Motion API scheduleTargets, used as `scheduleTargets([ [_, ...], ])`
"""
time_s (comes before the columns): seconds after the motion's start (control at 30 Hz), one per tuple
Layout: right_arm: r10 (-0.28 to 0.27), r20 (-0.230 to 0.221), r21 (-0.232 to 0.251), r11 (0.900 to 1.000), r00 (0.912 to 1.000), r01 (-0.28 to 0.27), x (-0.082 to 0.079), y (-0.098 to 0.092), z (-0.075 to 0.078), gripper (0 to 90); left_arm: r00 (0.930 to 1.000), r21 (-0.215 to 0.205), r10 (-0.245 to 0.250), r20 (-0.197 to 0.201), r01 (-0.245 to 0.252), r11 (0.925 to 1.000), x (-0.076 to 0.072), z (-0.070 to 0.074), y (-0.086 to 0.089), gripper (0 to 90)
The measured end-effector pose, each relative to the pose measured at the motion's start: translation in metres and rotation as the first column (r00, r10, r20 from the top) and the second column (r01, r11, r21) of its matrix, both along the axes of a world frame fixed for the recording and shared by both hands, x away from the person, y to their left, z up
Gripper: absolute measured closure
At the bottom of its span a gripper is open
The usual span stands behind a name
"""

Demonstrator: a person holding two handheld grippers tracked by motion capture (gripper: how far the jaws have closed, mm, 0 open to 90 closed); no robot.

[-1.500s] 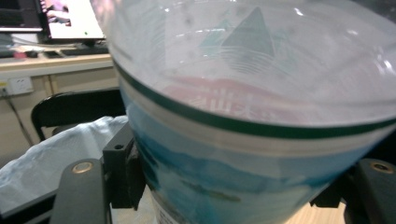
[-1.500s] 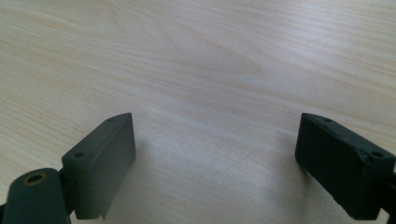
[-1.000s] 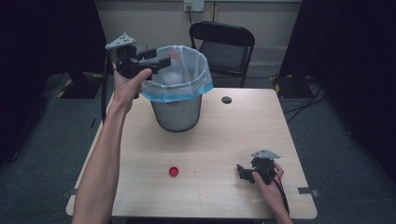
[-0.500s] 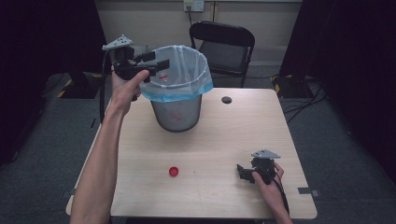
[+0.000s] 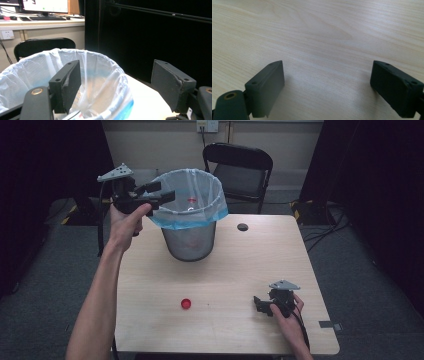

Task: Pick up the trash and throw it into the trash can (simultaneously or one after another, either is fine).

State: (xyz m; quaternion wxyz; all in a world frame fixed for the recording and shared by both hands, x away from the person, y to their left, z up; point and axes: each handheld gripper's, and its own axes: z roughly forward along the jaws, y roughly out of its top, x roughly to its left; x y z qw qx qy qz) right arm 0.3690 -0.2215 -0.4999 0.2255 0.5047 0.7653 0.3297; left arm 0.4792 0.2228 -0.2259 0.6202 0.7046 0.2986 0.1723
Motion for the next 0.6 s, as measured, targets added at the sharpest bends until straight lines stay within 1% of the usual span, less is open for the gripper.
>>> scheduleTargets([
  [0.07,0.000,0.000,0.000,1.000,1.0000,0.000,0.000,0.000,0.000,11.3,1.0000,0.007,-0.002,0.009,0.002,1.0000,-0.005,0.000,0.001,23.8],
  [0.13,0.000,0.000,0.000,1.000,1.0000,0.000,0.000,0.000,0.000,11.4,0.9999,0.001,-0.008,0.011,0.008,1.0000,-0.010,-0.001,0.002,23.7],
  [0.23,0.000,0.000,0.000,1.000,1.0000,0.000,0.000,0.000,0.000,11.3,0.9999,0.015,-0.009,0.012,0.009,0.9999,-0.017,-0.001,0.004,23.7],
  [0.33,0.000,0.000,0.000,1.000,1.0000,0.000,0.000,0.000,0.000,11.3,0.9994,0.000,-0.028,0.020,0.028,0.9996,-0.024,-0.003,0.007,23.7],
  [0.4,0.000,0.000,0.000,1.000,1.0000,0.000,0.000,0.000,0.000,11.3,0.9990,-0.001,-0.038,0.024,0.038,0.9993,-0.028,-0.005,0.009,23.7],
  [0.47,0.000,0.000,0.000,1.000,1.0000,0.000,0.000,0.000,0.000,11.3,0.9990,0.013,-0.040,0.020,0.040,0.9991,-0.032,-0.009,0.010,24.1],
  [0.53,0.000,0.000,0.000,1.000,1.0000,0.000,0.000,0.000,0.000,11.3,0.9980,0.023,-0.059,0.019,0.059,0.9980,-0.037,-0.013,0.012,26.4],
  [0.57,0.000,0.000,0.000,1.000,1.0000,0.000,0.000,0.000,0.000,11.3,0.9971,0.020,-0.074,0.014,0.074,0.9971,-0.039,-0.015,0.013,29.1],
  [0.6,0.000,0.000,0.000,1.000,1.0000,0.000,0.000,0.000,0.000,11.3,0.9970,0.017,-0.076,0.015,0.076,0.9970,-0.041,-0.017,0.013,29.5],
])
